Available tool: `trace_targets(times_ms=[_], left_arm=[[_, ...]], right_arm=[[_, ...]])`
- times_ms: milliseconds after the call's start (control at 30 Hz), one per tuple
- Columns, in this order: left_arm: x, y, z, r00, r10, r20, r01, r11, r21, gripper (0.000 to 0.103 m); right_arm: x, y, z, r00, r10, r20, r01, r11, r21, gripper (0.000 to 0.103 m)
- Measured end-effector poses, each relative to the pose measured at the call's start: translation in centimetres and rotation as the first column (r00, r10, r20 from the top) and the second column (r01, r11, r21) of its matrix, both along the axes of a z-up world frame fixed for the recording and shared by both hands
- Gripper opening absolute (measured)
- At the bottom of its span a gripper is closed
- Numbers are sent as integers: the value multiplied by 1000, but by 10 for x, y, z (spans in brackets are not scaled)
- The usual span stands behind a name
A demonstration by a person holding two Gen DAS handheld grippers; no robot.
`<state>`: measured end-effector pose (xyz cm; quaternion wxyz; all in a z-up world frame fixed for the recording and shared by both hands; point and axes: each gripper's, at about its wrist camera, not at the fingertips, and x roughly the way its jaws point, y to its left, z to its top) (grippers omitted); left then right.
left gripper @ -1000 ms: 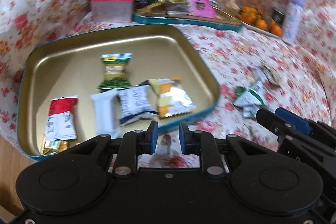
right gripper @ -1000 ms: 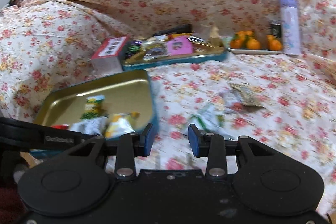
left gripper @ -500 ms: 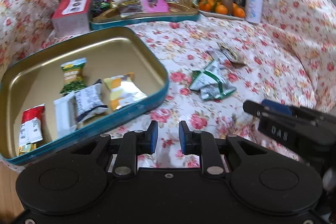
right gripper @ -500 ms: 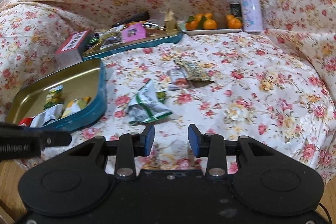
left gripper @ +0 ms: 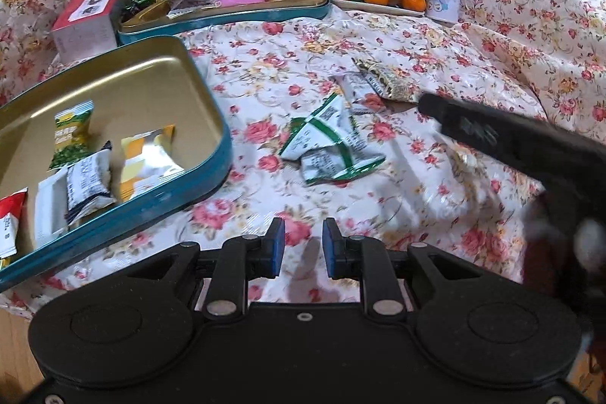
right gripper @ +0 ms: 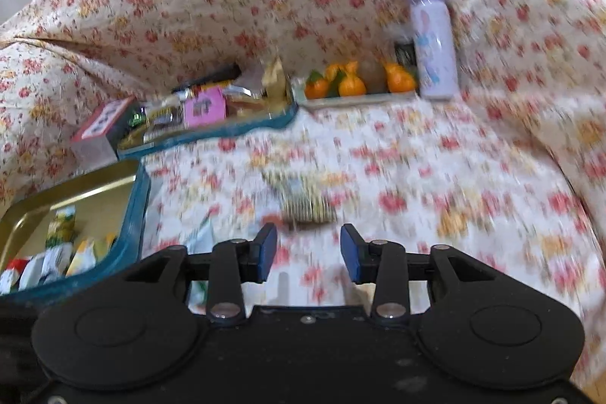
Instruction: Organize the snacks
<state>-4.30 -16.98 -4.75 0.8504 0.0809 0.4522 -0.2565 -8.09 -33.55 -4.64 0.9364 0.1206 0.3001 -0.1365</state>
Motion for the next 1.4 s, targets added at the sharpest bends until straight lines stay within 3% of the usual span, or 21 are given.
trace_targets(times_ms=[367,667,933,1267,1400], left_arm=[[20,-17,1,998,63,-10,-63,998,1,29],[35,-35,-7,996,78,-30,-78,997,14,29],[48,-54,-10,996,66,-52,-67,998,-12,29],[55,-84,-10,998,21,-61,-22,999,-25,29],[52,-99,-13,998,-24,-57,23,1000,-20,29]], right_arm=[[73,-23,-25,999,32,-16,-31,999,38,46],[69,-34,-42,998,33,-45,-36,996,-80,42],[67,-60,-44,999,1,-34,-5,992,-123,42],[68,-95,-48,998,-42,40,41,999,35,42],[66,-94,-49,997,-50,52,47,998,50,42]])
